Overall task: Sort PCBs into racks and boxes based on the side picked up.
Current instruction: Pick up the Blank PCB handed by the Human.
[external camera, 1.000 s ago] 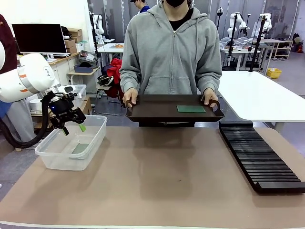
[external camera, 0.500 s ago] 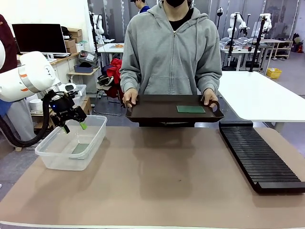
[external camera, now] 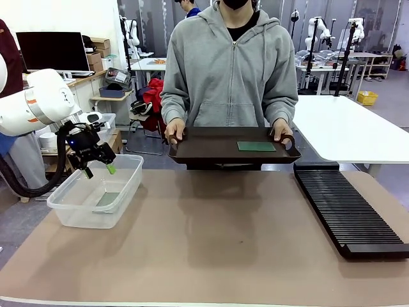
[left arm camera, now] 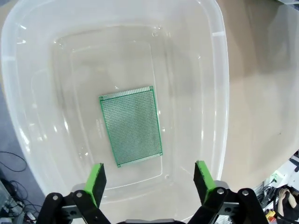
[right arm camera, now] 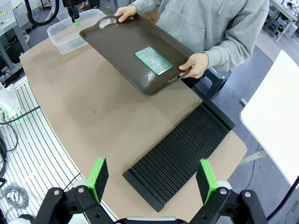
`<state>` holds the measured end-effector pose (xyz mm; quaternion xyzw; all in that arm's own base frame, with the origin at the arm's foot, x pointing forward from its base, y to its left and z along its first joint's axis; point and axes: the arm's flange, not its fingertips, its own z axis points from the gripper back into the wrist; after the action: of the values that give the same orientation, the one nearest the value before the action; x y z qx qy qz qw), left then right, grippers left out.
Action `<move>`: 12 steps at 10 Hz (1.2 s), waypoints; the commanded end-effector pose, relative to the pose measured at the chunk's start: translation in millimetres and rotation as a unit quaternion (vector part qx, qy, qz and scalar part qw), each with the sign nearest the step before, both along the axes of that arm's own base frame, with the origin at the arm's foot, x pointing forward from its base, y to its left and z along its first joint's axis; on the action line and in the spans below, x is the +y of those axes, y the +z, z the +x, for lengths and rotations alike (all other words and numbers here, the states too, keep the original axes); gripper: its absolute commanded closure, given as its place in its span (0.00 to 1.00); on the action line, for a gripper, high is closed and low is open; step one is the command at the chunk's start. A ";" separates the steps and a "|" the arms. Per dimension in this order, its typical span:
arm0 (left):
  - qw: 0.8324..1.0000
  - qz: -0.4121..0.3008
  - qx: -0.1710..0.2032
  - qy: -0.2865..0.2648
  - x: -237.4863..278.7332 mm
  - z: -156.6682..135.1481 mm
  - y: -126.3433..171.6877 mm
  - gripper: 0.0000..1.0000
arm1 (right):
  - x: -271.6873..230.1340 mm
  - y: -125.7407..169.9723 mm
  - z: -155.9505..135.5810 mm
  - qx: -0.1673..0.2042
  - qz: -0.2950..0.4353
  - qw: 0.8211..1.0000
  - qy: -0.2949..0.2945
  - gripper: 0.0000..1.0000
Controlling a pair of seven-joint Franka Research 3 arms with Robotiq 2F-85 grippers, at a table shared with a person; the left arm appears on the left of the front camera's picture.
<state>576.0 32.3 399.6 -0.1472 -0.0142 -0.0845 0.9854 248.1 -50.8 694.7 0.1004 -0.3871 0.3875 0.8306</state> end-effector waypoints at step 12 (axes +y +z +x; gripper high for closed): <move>0.883 -0.132 -0.228 -0.388 68.9 -83.7 252.8 0.00 | -0.4 -1.8 0.4 0.004 0.000 1.000 0.001 0.00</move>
<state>504.3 94.5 658.4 -0.2168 -0.1560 -0.4750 0.8385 248.1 -50.8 694.7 0.1005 -0.3870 0.3875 0.8306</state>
